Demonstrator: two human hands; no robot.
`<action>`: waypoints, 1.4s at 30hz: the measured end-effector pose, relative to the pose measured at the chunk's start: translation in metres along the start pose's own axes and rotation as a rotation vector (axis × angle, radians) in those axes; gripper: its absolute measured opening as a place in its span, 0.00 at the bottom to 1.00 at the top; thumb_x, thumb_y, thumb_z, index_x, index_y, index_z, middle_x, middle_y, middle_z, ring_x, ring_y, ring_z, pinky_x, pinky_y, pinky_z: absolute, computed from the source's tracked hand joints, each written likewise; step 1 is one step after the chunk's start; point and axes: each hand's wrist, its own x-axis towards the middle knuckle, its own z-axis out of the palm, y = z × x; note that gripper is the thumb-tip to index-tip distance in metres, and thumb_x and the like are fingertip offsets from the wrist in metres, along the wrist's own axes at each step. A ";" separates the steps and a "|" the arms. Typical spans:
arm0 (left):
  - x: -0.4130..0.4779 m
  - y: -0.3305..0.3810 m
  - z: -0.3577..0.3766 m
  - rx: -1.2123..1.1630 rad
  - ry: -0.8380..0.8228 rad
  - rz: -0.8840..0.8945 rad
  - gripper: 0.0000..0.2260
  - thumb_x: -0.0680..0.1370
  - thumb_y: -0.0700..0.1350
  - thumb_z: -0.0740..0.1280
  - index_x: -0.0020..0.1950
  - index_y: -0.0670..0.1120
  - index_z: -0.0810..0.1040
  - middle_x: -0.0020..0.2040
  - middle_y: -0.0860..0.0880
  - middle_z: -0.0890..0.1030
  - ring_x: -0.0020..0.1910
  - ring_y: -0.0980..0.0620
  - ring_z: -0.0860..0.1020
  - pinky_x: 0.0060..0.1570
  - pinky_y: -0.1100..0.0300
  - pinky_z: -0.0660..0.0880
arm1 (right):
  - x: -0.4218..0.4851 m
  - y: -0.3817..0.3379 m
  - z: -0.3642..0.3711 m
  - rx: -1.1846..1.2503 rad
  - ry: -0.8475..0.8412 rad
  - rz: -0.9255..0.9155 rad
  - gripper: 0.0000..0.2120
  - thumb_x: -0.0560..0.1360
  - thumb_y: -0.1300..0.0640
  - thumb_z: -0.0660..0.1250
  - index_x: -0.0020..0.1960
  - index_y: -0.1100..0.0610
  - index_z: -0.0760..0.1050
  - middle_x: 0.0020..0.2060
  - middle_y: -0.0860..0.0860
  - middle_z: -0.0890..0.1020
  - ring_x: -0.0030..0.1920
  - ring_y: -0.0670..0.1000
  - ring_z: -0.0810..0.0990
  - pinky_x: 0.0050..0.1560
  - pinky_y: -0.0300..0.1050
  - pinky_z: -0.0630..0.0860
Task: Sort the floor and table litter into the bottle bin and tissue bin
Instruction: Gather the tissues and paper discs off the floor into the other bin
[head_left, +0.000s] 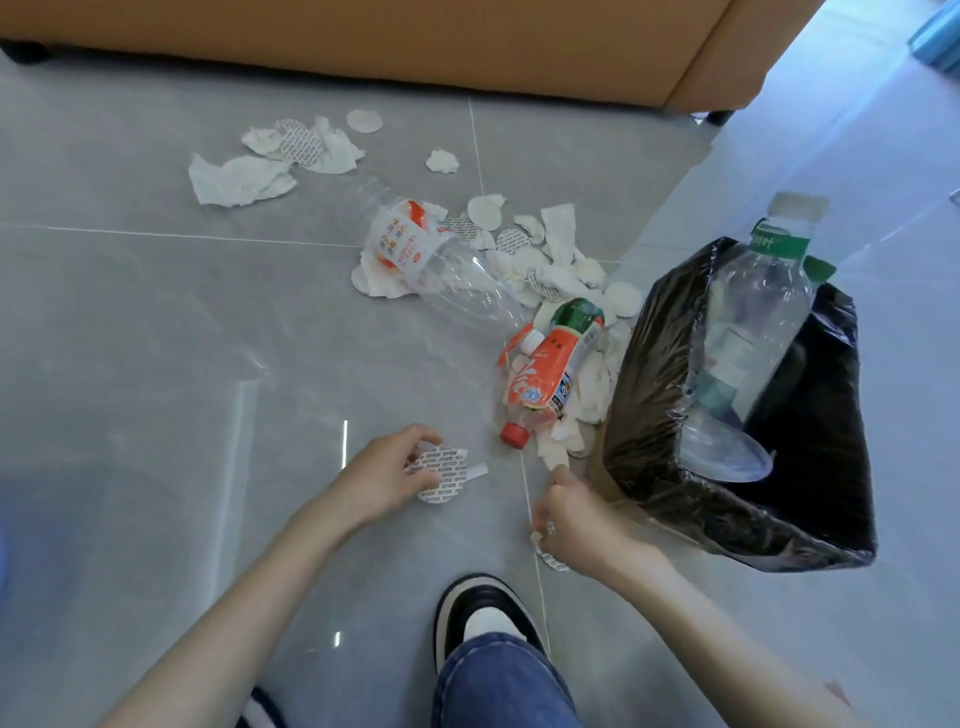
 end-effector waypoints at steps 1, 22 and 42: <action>-0.001 -0.002 0.005 0.040 -0.015 0.000 0.18 0.74 0.42 0.70 0.63 0.48 0.73 0.53 0.47 0.79 0.51 0.49 0.78 0.55 0.59 0.71 | -0.002 0.004 0.006 -0.016 0.007 0.016 0.05 0.71 0.64 0.67 0.47 0.61 0.78 0.51 0.53 0.67 0.52 0.57 0.73 0.49 0.47 0.74; 0.000 -0.001 0.029 0.437 0.131 -0.022 0.10 0.77 0.47 0.66 0.53 0.41 0.75 0.55 0.44 0.72 0.56 0.43 0.73 0.52 0.52 0.71 | -0.013 -0.003 0.005 0.030 0.318 -0.039 0.15 0.70 0.72 0.58 0.53 0.59 0.73 0.49 0.57 0.76 0.53 0.57 0.73 0.42 0.43 0.60; 0.010 0.043 0.006 0.225 0.338 0.064 0.10 0.76 0.47 0.67 0.42 0.41 0.72 0.39 0.46 0.73 0.42 0.43 0.73 0.37 0.55 0.63 | -0.010 0.078 -0.005 -0.086 0.493 0.147 0.07 0.69 0.63 0.67 0.43 0.51 0.76 0.43 0.46 0.81 0.59 0.52 0.72 0.68 0.70 0.35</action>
